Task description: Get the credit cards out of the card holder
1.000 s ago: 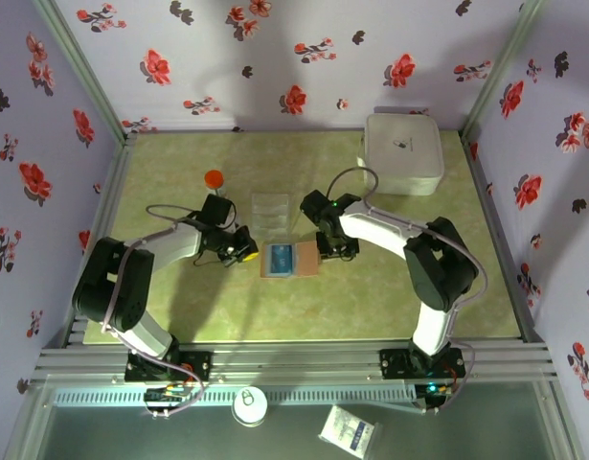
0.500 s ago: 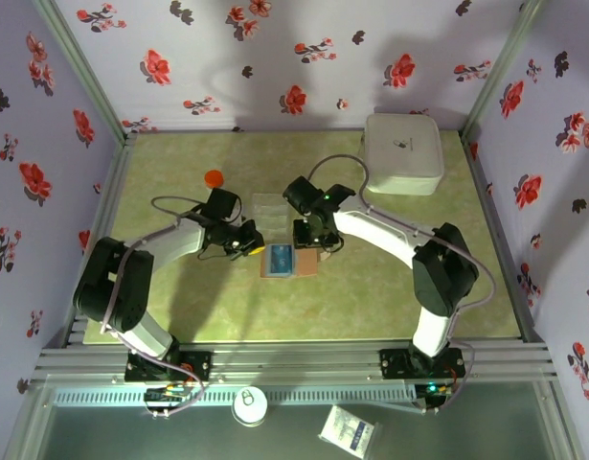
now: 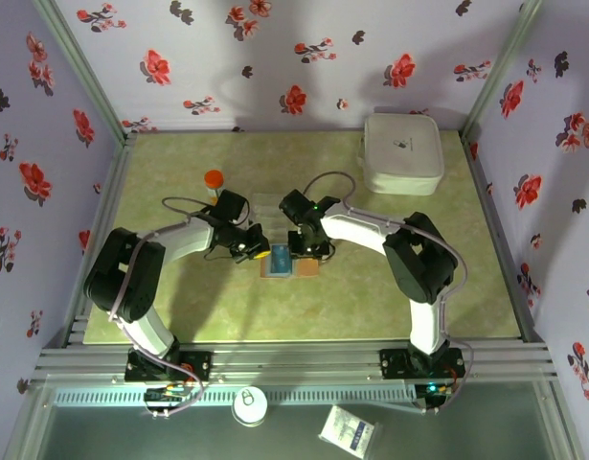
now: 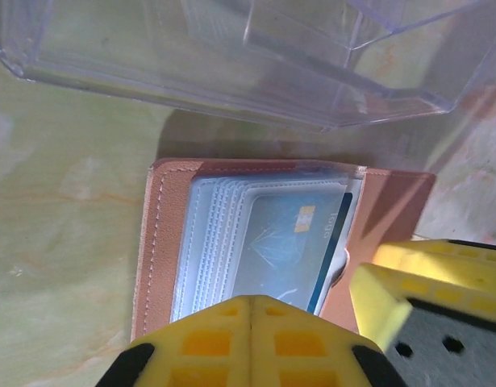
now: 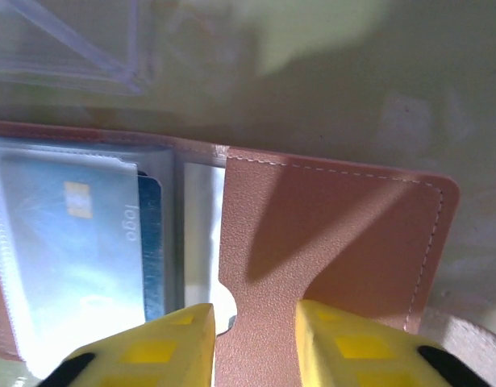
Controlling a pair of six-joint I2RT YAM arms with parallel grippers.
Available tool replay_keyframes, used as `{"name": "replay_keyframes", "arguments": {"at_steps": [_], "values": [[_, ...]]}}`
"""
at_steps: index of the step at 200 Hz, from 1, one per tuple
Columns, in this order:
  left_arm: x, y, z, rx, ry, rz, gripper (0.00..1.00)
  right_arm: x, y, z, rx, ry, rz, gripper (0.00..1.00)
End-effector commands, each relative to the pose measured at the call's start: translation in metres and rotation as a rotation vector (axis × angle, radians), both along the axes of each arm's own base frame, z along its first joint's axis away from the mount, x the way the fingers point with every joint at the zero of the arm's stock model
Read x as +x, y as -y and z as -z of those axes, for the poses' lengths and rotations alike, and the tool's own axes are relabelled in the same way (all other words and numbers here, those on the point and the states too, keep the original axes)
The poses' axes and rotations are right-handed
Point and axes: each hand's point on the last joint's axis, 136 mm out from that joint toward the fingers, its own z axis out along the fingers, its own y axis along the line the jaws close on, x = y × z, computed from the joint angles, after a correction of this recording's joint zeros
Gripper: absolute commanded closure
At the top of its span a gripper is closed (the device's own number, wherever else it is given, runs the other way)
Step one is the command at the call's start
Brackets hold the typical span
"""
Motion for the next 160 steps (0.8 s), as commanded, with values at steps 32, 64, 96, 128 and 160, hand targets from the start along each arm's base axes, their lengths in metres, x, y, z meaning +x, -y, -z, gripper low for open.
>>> {"name": "replay_keyframes", "arguments": {"at_steps": [32,64,96,128,160], "values": [[-0.007,-0.005,0.013,0.034,-0.025,-0.009,0.97,0.0,-0.004,0.033,0.04,-0.016,-0.02,0.82],[-0.007,-0.008,0.012,0.046,-0.015,-0.016,0.98,0.002,-0.011,0.031,0.085,-0.006,-0.031,0.84],[-0.004,-0.017,0.004,0.084,0.025,-0.037,0.99,-0.001,-0.016,0.022,0.116,-0.004,-0.033,0.84],[-0.003,-0.016,-0.004,0.071,0.046,-0.036,0.99,0.002,-0.019,0.008,0.146,0.028,-0.03,0.83],[-0.003,-0.011,-0.009,0.045,0.051,-0.018,0.99,0.005,-0.026,-0.013,0.206,0.051,-0.001,0.82]]}}
